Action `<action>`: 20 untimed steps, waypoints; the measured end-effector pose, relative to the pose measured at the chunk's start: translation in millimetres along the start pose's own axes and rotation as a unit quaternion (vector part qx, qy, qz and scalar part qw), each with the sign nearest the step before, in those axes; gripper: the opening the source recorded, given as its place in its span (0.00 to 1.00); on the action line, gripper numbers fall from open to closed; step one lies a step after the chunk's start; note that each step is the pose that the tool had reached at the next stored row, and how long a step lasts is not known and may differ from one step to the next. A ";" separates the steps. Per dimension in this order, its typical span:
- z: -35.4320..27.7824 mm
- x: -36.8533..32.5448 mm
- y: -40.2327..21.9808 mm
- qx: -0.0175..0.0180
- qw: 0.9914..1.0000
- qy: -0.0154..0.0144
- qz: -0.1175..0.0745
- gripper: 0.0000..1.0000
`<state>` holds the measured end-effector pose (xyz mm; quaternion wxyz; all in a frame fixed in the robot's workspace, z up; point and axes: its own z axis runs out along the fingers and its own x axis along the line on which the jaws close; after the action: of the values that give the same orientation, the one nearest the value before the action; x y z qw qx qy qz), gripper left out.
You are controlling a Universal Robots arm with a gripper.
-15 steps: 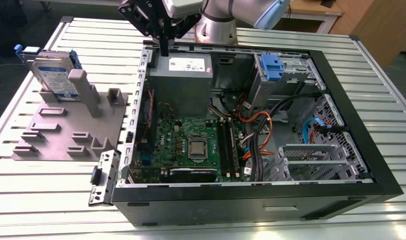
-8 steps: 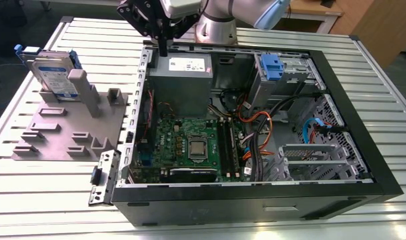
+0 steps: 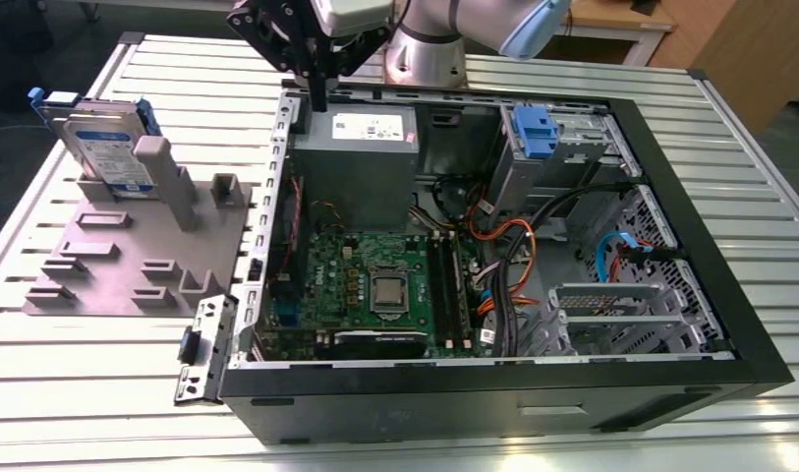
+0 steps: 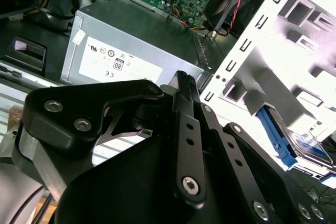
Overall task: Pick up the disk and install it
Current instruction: 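Reach for the disk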
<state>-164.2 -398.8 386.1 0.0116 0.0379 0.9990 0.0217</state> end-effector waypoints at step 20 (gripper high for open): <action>1.1 5.6 -0.5 0.000 1.000 0.000 0.000 0.11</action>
<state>-169.8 -398.8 384.8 0.0115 0.0379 0.9990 0.0216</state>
